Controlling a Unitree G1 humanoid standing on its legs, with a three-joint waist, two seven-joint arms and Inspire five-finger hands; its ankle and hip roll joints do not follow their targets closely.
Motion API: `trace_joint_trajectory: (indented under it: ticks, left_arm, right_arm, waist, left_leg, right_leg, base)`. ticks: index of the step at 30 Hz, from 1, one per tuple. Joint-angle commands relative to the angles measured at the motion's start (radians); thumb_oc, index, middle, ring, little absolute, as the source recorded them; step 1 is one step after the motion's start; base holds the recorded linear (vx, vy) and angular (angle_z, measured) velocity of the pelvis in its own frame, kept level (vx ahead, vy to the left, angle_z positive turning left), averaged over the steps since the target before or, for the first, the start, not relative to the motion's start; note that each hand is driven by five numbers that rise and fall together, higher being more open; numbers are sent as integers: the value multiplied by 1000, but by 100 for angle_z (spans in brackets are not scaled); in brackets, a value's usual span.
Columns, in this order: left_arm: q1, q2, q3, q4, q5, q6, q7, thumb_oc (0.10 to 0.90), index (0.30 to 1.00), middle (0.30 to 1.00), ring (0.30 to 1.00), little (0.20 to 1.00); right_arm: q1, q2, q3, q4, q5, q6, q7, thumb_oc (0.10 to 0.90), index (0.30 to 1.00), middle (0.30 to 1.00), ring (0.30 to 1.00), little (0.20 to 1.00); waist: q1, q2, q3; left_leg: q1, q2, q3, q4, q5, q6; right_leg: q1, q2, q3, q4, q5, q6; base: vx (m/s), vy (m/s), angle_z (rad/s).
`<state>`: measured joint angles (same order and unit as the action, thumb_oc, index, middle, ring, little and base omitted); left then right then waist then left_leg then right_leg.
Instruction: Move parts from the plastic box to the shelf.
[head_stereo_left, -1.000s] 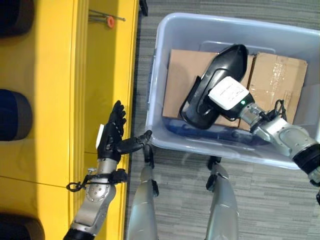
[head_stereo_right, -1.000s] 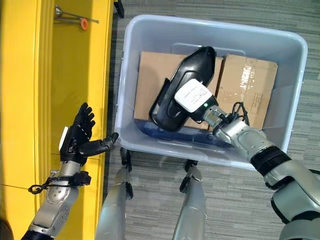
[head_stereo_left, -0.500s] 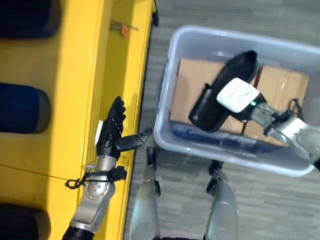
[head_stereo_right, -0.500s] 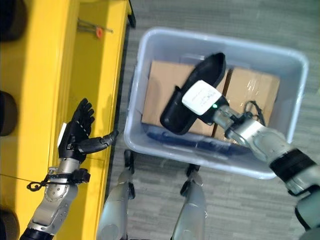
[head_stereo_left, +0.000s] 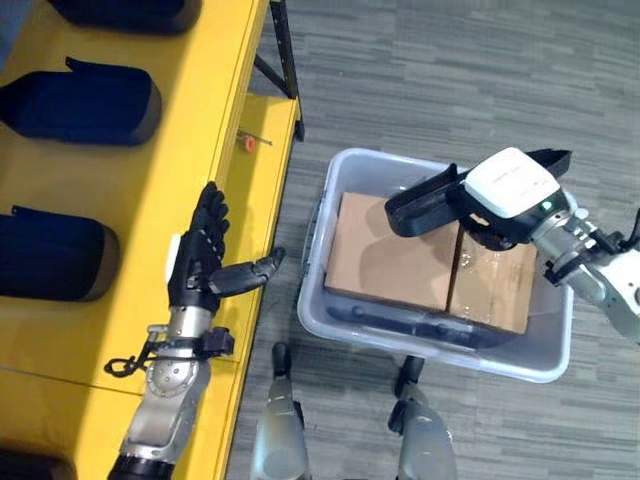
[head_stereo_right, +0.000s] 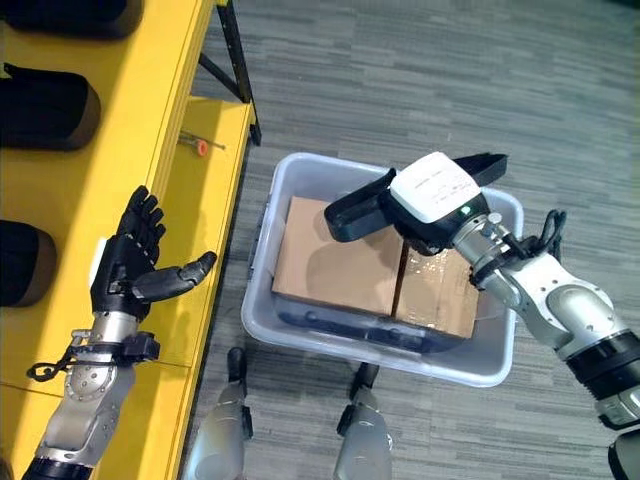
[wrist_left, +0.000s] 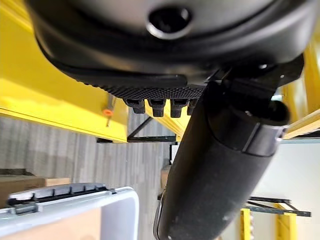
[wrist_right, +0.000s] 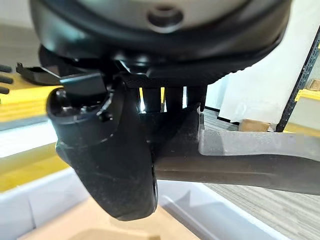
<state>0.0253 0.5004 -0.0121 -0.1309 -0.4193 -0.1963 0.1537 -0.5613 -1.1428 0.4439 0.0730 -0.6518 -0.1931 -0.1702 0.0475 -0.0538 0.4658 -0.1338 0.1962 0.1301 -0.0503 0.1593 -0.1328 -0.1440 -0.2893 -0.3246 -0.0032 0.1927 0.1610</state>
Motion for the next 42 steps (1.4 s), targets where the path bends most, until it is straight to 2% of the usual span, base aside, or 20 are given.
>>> trace_joint_trajectory:
  ticks: [1,6,11,17,27,39,42]
  left_arm:
    - [19,67,14,-82,50,-92,-18,900,1000,1000,1000,1000]
    - [40,70,18,-83,83,-89,-45,900,1000,1000,1000,1000]
    - [30,70,-6,-91,111,-85,-72,900,1000,1000,1000,1000]
    - [1,70,-57,-103,112,-79,-91,900,1000,1000,1000,1000]
    - [-104,55,-167,-103,127,-78,-91,900,1000,1000,1000,1000]
    - [-215,80,-261,-78,221,-89,-69,900,1000,1000,1000,1000]
    - [-235,94,-274,-68,288,-91,-46,900,1000,1000,1000,1000]
  right_arm:
    - [-37,31,-70,-60,101,-3,-56,400,300,300,300,300]
    - [1,67,-102,-73,158,-26,-33,400,300,300,300,300]
    - [57,136,-152,-92,255,-49,-4,400,300,300,300,300]
    - [19,181,-114,-56,290,-46,5,400,300,300,300,300]
    - [-53,232,-38,-4,305,-41,5,400,300,300,300,300]
    - [-131,261,62,12,320,-51,26,400,300,300,300,300]
    - [-145,268,85,7,325,-54,34,400,300,300,300,300]
  waist:
    - [-1,-35,-175]
    - [-9,-48,-247]
    - [-23,-55,-312]
    - [-36,-58,-360]
    - [-65,-65,-392]
    - [-90,-74,-405]
    - [-94,-79,-406]
  left_leg:
    - [61,59,13,-29,-51,-36]
    - [98,68,29,-37,-58,-36]
    - [137,79,43,-37,-70,-36]
    - [171,86,60,-37,-80,-35]
    - [200,95,85,-37,-88,-36]
    - [229,103,112,-37,-96,-38]
    - [234,104,116,-37,-97,-40]
  right_leg:
    - [43,-33,-32,-18,2,77]
    - [79,-21,-25,-38,3,79]
    - [118,-10,-19,-43,-8,78]
    - [134,2,3,-51,-10,75]
    - [142,12,31,-48,-14,73]
    - [147,21,61,-48,-18,72]
    - [150,25,64,-49,-19,73]
  base:
    - [67,16,-5]
    - [76,17,-8]
    - [77,8,-11]
    - [48,13,-8]
    - [21,6,-14]
    - [14,1,-7]
    - [19,-8,-5]
